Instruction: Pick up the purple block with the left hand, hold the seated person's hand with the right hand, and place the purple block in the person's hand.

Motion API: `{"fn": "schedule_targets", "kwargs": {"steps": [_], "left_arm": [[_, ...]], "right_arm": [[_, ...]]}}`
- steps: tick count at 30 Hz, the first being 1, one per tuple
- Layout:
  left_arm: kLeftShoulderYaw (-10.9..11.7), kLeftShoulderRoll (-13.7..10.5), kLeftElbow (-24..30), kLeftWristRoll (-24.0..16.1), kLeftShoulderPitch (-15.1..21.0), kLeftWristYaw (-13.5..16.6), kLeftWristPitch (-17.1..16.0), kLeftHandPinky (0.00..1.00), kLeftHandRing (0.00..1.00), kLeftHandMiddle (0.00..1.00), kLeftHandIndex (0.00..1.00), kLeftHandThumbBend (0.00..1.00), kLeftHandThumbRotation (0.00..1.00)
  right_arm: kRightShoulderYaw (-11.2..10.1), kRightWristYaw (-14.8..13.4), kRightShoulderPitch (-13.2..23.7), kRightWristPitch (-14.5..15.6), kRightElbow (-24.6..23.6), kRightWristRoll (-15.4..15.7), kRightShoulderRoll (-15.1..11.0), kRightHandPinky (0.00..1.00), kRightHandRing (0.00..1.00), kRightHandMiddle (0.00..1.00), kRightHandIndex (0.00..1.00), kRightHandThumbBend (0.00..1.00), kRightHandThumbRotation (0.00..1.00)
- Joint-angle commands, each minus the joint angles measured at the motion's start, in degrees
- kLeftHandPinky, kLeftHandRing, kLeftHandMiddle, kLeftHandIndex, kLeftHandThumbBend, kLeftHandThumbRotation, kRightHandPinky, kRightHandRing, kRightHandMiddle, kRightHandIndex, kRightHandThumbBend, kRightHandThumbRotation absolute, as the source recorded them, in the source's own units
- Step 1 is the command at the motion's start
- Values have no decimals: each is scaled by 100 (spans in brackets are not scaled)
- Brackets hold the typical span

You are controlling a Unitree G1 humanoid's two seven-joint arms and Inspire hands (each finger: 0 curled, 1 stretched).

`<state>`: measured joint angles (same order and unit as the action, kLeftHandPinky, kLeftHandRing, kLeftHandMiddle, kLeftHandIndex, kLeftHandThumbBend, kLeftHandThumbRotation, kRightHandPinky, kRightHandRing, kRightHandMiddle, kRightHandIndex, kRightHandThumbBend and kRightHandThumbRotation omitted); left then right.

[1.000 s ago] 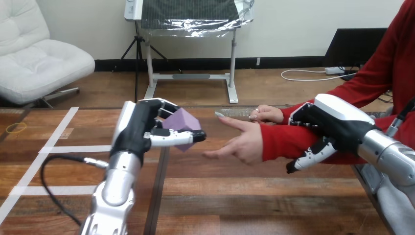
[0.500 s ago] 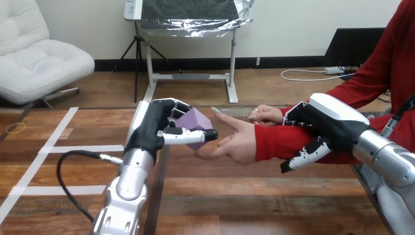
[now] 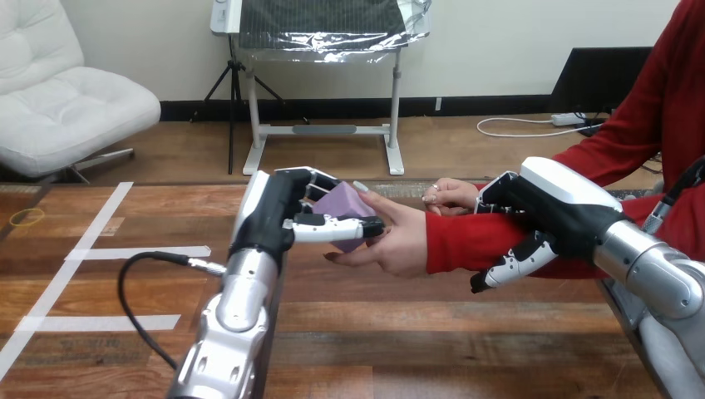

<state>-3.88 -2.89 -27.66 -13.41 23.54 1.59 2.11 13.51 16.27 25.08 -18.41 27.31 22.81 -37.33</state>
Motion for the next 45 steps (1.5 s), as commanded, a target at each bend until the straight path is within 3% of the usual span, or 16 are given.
{"fn": "schedule_targets", "kwargs": {"steps": [1, 16, 32, 45], "left_arm": [[-68, 138, -124, 77, 633, 48, -181, 41, 43, 44, 42, 86, 0], [-97, 373, -663, 262, 892, -70, -417, 42, 43, 44, 42, 85, 0], [-145, 610, -937, 374, 1024, -113, -241, 43, 44, 44, 42, 86, 0], [-204, 630, -932, 429, 950, -226, -274, 44, 45, 45, 43, 86, 0]], "right_arm": [[-37, 2, 119, -155, -352, -94, 227, 26, 30, 35, 36, 87, 7], [-25, -52, 129, -289, -252, -79, 280, 28, 33, 38, 39, 86, 10], [-36, -60, 111, -243, -235, -39, 313, 28, 32, 37, 38, 87, 10], [-42, -31, 100, -228, -211, -35, 328, 28, 32, 37, 38, 87, 10]]}}
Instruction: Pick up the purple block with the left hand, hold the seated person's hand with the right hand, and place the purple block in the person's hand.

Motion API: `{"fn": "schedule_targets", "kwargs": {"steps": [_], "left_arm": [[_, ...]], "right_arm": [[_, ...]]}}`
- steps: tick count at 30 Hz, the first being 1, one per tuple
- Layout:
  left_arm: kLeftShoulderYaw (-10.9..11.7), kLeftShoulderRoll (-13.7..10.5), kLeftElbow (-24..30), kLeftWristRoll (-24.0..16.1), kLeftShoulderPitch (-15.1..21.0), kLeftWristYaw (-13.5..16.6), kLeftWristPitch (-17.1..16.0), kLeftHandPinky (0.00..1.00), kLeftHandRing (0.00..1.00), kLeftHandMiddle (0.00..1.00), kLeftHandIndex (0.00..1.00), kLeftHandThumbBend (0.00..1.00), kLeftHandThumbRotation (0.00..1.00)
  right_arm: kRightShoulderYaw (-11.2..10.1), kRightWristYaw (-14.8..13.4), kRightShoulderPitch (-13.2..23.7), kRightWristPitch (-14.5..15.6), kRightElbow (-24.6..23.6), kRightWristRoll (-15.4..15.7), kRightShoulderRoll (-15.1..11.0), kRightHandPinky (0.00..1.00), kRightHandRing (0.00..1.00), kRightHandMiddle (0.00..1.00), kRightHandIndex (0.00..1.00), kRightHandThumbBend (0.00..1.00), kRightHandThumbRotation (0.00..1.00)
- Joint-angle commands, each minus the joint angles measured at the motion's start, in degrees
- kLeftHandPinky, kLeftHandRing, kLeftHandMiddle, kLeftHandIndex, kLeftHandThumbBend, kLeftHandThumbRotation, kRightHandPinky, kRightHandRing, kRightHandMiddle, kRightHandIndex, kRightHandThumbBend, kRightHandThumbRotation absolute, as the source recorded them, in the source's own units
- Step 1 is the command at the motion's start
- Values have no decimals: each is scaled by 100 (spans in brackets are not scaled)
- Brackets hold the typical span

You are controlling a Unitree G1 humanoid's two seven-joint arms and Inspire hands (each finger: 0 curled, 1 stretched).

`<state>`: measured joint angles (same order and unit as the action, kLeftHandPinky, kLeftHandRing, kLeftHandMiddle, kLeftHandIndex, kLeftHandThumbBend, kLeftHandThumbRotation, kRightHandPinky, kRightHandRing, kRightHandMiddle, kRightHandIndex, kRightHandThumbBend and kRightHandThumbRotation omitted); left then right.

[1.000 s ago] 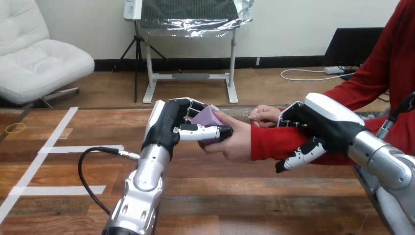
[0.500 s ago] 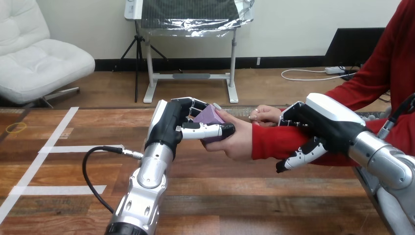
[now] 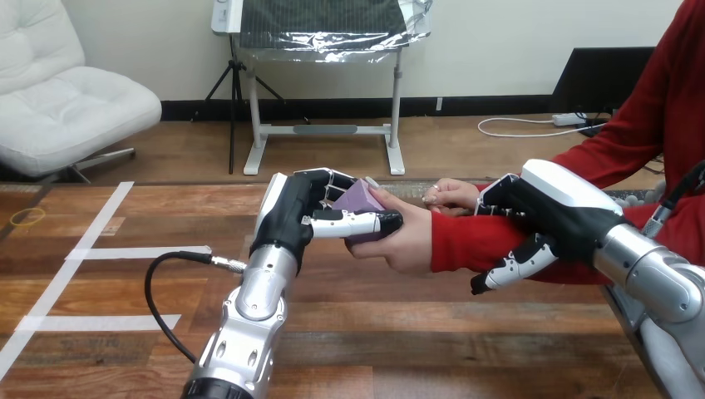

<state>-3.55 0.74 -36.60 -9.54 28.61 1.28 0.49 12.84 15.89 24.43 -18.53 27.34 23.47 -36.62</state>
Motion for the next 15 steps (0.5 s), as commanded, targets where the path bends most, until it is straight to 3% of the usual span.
{"fn": "schedule_targets", "kwargs": {"steps": [1, 7, 13, 15], "left_arm": [[-217, 263, -20, 90, 426, -258, -106, 44, 45, 45, 43, 85, 0], [-106, 235, 77, 401, 347, -652, -100, 45, 48, 49, 47, 84, 0], [-94, 137, 276, 592, 228, -951, -59, 51, 56, 61, 60, 84, 0], [-101, 108, 323, 609, 195, -987, -61, 53, 59, 64, 63, 84, 6]], "right_arm": [[28, 15, 166, -205, -211, -97, 255, 28, 32, 37, 38, 87, 10], [24, 59, 162, -195, -189, -118, 244, 28, 32, 37, 38, 87, 10], [42, 179, 173, -186, -168, -117, 197, 28, 32, 38, 39, 87, 13], [49, 218, 179, -192, -154, -115, 182, 29, 33, 39, 40, 87, 18]]}}
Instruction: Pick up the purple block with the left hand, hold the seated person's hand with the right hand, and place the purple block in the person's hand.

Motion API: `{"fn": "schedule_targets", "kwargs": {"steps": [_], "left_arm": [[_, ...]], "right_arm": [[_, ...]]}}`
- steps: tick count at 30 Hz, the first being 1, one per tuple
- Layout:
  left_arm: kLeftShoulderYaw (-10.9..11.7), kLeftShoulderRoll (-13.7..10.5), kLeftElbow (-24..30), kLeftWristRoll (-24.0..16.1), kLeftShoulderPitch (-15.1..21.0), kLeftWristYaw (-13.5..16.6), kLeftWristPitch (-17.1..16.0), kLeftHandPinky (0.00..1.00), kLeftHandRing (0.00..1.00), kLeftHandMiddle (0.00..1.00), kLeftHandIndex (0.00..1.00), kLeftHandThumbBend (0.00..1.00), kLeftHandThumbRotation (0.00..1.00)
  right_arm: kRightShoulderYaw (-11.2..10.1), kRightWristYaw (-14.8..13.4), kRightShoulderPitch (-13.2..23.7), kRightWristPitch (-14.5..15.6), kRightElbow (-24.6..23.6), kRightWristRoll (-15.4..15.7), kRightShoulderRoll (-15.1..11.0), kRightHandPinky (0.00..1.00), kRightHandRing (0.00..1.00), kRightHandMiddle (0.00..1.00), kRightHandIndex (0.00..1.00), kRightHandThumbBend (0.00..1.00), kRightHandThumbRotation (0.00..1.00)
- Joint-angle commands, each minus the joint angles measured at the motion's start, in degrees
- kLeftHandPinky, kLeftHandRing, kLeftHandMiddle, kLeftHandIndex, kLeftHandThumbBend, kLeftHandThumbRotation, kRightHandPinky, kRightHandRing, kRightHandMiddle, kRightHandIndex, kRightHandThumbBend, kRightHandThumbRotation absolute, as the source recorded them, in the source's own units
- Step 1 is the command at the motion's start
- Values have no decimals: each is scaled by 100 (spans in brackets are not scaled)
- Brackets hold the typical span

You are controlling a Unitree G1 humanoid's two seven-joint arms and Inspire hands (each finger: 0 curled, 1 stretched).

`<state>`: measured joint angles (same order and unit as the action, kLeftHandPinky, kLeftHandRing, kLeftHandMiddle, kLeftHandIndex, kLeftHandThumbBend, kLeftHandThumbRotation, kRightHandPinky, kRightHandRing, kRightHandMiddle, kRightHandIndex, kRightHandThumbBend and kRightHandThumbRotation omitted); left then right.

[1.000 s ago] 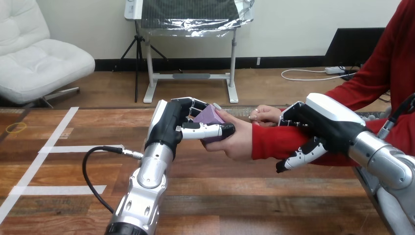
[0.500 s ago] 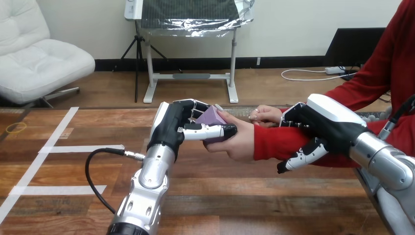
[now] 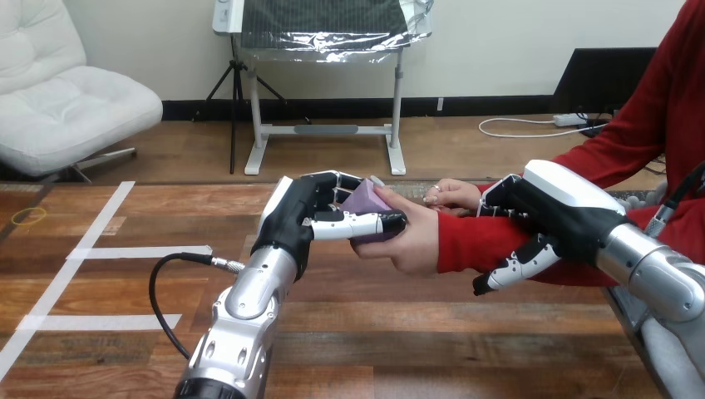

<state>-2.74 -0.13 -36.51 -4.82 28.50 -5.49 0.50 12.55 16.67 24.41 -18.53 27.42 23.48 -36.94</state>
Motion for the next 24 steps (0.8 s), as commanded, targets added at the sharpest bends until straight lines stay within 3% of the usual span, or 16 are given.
{"fn": "schedule_targets", "kwargs": {"steps": [1, 4, 6, 15, 24], "left_arm": [[-168, 184, 350, 161, 173, -334, -78, 54, 60, 65, 65, 83, 9], [-132, 168, 423, 204, 108, -389, -104, 56, 64, 69, 68, 82, 21], [-120, 157, 468, 221, 78, -418, -106, 58, 67, 72, 71, 82, 35], [-161, 19, 858, 77, -172, -352, -164, 60, 74, 77, 77, 86, 72], [-224, -157, 1371, -190, -531, -187, -322, 62, 77, 79, 78, 92, 84]], "right_arm": [[87, 169, 184, -192, -154, -104, 198, 29, 33, 39, 40, 88, 19], [101, 235, 185, -156, -167, -62, 163, 30, 35, 41, 42, 89, 27], [111, 279, 183, -110, -195, -33, 140, 31, 37, 43, 45, 91, 36], [92, 342, 130, -120, -270, 71, 48, 39, 47, 52, 54, 98, 65], [55, 548, 112, -159, -258, 28, -37, 54, 64, 65, 66, 100, 87]]}}
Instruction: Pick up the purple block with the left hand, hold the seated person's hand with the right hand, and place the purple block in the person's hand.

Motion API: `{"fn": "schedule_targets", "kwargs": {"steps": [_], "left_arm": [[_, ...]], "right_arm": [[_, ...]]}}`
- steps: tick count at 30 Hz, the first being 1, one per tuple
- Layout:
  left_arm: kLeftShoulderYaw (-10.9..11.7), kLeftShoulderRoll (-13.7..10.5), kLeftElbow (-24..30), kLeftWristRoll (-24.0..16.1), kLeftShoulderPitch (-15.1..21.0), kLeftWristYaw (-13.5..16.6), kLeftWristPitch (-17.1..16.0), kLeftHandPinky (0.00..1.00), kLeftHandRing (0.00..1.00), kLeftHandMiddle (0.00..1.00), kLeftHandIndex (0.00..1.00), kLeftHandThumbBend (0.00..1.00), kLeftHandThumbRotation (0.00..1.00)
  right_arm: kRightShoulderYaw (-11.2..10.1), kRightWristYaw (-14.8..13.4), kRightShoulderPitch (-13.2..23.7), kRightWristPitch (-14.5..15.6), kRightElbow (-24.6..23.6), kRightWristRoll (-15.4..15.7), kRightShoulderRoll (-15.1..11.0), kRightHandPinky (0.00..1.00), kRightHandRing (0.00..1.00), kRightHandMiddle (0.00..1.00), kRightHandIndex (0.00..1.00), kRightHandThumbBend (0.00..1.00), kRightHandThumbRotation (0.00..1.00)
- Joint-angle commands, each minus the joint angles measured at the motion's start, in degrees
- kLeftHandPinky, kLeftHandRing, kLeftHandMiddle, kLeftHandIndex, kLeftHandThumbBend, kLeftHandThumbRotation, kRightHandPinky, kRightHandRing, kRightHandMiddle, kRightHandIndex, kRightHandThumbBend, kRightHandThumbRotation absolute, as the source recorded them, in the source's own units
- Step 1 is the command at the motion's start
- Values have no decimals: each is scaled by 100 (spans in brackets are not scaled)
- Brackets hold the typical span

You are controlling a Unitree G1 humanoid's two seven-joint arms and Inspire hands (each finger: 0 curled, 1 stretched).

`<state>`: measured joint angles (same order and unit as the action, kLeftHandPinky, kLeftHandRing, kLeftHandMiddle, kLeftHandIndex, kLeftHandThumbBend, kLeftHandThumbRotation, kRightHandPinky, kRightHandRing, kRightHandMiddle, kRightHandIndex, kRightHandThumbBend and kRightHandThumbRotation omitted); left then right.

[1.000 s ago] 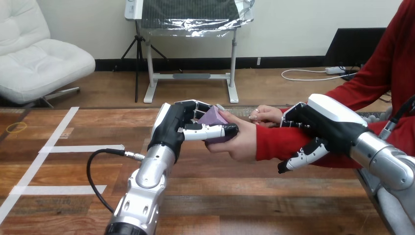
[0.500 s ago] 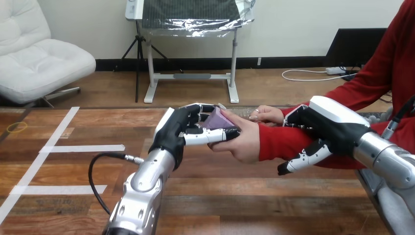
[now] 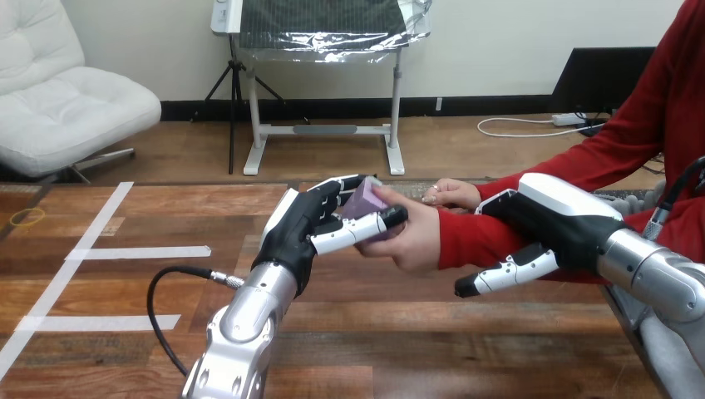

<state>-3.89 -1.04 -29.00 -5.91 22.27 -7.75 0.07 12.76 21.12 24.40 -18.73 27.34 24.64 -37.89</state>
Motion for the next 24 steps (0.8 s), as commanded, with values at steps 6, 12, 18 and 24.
{"fn": "schedule_targets", "kwargs": {"steps": [6, 12, 18, 24], "left_arm": [[-135, -145, 979, -234, -174, 136, -356, 64, 78, 79, 79, 87, 88], [-119, -178, 1246, -237, -426, 168, -522, 66, 77, 79, 77, 80, 94], [-108, -230, 1353, -255, -643, 196, -836, 65, 75, 78, 74, 72, 99], [-85, -264, 1462, -272, -851, 234, -1056, 64, 73, 76, 72, 66, 100]], "right_arm": [[-3, 305, 124, -157, -206, -203, 39, 60, 72, 73, 73, 100, 95], [-35, 512, 136, -92, -189, -356, 42, 66, 78, 79, 80, 100, 99], [-48, 599, 141, -99, -189, -397, 23, 68, 80, 81, 83, 100, 100], [-75, 594, 131, -113, -167, -402, 26, 69, 81, 82, 83, 100, 100]]}}
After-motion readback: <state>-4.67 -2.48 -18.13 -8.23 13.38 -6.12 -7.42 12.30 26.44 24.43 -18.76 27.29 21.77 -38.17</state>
